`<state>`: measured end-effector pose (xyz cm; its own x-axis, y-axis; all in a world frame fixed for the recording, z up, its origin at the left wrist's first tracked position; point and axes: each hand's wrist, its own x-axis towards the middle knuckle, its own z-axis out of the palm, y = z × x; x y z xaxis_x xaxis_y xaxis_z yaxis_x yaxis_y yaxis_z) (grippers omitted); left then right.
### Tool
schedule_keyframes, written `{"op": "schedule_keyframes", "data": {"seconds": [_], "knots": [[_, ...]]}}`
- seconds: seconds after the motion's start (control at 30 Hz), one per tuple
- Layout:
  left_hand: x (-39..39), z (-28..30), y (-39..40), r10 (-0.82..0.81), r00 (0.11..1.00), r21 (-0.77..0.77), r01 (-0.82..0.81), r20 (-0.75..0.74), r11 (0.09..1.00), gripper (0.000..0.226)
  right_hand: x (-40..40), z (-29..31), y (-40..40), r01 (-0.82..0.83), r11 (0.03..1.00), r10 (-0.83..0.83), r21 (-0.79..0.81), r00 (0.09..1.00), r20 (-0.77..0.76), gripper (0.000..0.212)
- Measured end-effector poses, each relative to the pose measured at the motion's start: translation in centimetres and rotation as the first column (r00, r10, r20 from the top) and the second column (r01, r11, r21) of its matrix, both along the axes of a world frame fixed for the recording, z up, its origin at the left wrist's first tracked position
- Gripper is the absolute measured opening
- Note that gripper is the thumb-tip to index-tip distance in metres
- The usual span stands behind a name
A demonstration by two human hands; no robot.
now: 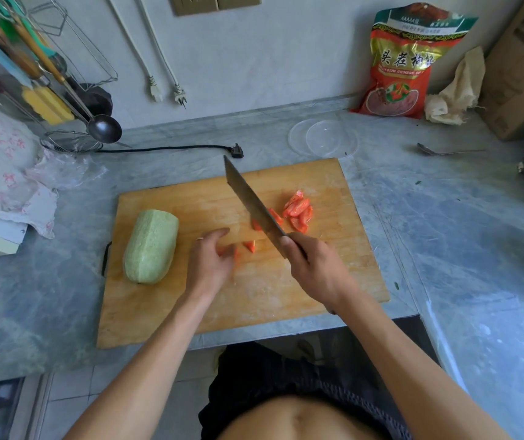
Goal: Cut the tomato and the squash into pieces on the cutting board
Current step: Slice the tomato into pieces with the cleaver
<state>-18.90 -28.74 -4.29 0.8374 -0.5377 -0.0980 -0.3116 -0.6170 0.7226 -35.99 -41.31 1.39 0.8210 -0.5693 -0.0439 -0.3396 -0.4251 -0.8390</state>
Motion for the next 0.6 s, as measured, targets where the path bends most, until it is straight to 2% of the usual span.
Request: {"op": "schedule_keyframes", "data": {"seconds": [0.07, 0.13, 0.23, 0.3, 0.37, 0.43, 0.53, 0.6], "knots": [[0.4, 0.2, -1.4, -0.175, 0.977, 0.079, 0.166, 0.122, 0.983, 0.035, -0.5, 0.4, -0.4, 0.030, 0.999, -0.030, 0.013, 1.000, 0.000, 0.037], [0.6, 0.0, -3.0, -0.350, 0.919, 0.271, 0.295, 0.181, 0.916, 0.035, -1.1, 0.5, -0.6, 0.058, 0.998, -0.058, 0.022, 0.998, -0.019, 0.038], [1.0, -0.2, -4.8, -0.531, 0.838, 0.531, 0.393, 0.131, 0.751, 0.028, -2.1, 0.1, -0.6, 0.093, 0.995, -0.092, 0.018, 0.995, -0.048, 0.039], [1.3, -0.2, -5.5, -0.596, 0.798, 0.575, 0.446, 0.092, 0.686, 0.013, -3.0, -0.2, -0.6, 0.129, 0.991, -0.128, 0.026, 0.990, -0.063, 0.040], [1.8, -0.1, -5.7, -0.627, 0.777, 0.572, 0.489, 0.057, 0.658, 0.007, -3.9, -0.4, -0.6, 0.167, 0.985, -0.164, 0.036, 0.983, -0.082, 0.041], [2.0, -0.1, -5.6, -0.624, 0.780, 0.509, 0.520, 0.046, 0.686, 0.007, -4.7, -0.4, -0.8, 0.197, 0.979, -0.192, 0.043, 0.977, -0.093, 0.041], [0.7, 0.4, -6.5, -0.566, 0.817, 0.274, 0.523, 0.107, 0.807, 0.008, -6.1, -0.4, -1.3, 0.255, 0.966, -0.249, 0.043, 0.962, -0.111, 0.041], [-1.2, 0.8, -8.3, -0.554, 0.823, 0.153, 0.536, 0.128, 0.831, 0.010, -7.4, -0.2, -1.7, 0.308, 0.951, -0.302, 0.030, 0.945, -0.126, 0.041]]}}
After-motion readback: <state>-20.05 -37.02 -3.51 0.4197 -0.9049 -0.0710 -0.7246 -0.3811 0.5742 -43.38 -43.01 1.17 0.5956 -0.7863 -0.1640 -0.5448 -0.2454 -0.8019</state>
